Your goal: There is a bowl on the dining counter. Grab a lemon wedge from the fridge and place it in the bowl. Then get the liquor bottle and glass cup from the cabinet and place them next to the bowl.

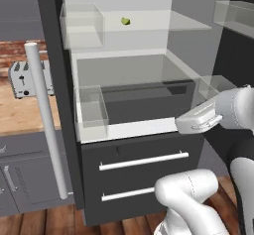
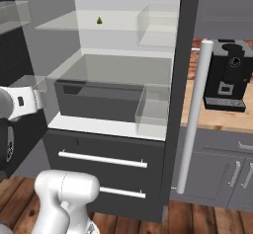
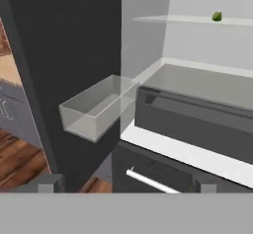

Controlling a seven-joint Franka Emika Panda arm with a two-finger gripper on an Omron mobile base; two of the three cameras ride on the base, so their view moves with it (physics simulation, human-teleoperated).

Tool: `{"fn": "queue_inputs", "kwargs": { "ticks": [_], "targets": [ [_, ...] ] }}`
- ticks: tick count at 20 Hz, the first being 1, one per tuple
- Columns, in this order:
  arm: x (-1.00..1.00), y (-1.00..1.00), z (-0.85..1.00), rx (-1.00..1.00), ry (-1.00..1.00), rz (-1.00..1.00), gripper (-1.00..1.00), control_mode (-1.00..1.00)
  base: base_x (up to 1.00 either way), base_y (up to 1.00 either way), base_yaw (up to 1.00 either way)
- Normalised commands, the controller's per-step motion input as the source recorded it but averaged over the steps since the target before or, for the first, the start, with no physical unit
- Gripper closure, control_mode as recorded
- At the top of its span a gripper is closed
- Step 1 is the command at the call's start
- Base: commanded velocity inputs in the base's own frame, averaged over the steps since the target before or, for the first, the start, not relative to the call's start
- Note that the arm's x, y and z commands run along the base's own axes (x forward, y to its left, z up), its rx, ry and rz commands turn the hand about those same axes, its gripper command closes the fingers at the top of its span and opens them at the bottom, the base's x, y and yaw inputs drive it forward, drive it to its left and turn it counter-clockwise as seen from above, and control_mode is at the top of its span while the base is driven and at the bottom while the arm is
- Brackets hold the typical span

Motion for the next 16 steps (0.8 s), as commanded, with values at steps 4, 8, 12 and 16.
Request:
{"fn": "queue_inputs", "kwargs": {
  "ticks": [4, 8, 12, 16],
  "targets": [
    [-0.54, -0.54, 0.01, 0.00, -0.01, -0.23, -1.00, -1.00, 0.00, 0.00, 0.00],
    [-0.06, -0.09, -0.02, 0.00, 0.01, -0.03, -1.00, -1.00, 0.00, 0.00, 0.00],
    [0.01, 0.00, 0.00, 0.00, 0.01, 0.00, -1.00, -1.00, 0.00, 0.00, 0.00],
    [0.05, -0.02, 0.00, 0.00, 0.05, 0.00, -1.00, -1.00, 0.00, 0.00, 0.00]
  ]
}}
